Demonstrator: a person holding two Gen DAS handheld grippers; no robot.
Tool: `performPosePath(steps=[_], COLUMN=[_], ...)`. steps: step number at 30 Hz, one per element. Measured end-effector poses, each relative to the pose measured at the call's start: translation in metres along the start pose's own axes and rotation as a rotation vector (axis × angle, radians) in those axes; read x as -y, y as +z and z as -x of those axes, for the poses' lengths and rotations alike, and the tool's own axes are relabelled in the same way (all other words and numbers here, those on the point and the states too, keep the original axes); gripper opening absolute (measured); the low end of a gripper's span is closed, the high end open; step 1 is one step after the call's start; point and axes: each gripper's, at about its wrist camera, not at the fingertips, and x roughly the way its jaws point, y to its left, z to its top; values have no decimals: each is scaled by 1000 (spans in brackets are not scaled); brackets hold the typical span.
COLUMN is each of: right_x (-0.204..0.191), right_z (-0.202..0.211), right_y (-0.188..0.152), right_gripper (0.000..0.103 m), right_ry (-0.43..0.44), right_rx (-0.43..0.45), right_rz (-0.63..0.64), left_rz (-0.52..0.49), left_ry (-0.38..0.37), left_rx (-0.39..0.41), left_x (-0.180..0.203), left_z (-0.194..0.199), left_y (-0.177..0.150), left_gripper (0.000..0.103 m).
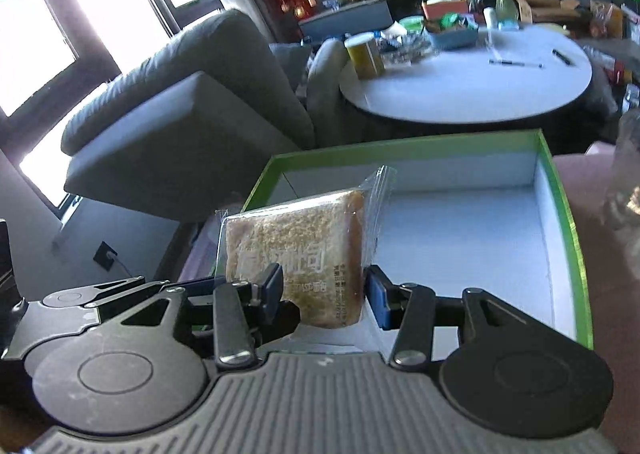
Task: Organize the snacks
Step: 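Lift the bread loaf with both grippers and carry it over the green box, then lower the bread into the green box and open both grippers, then move both grippers to the red snack bag and close on it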
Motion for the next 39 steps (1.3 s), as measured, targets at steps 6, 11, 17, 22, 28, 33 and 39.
performPosePath(steps=[6, 11, 17, 22, 28, 33, 39], right_x=[2, 11, 5, -6, 6, 29, 46], right_z=[-22, -10, 37, 73, 88, 87, 94], right_y=[-8, -9, -25, -45, -57, -60, -74], right_gripper=[81, 86, 90, 91, 91, 91, 91], right_ry=[-17, -40, -46, -31, -90, -151, -152], right_rx=[-65, -58, 77, 144, 49, -25, -62], right_rz=[-4, -28, 85, 200, 158, 70, -15], left_rz=[-6, 7, 54, 78, 53, 21, -8], left_ry=[48, 54, 73, 79, 7, -74, -171], left_rx=[-41, 23, 77, 88, 108, 83, 3], left_x=[-7, -10, -14, -12, 12, 42, 76], left_z=[-2, 25, 56, 75, 101, 103, 83], left_y=[-8, -10, -22, -37, -57, -71, -84], left_gripper=[67, 74, 79, 79, 79, 78, 70])
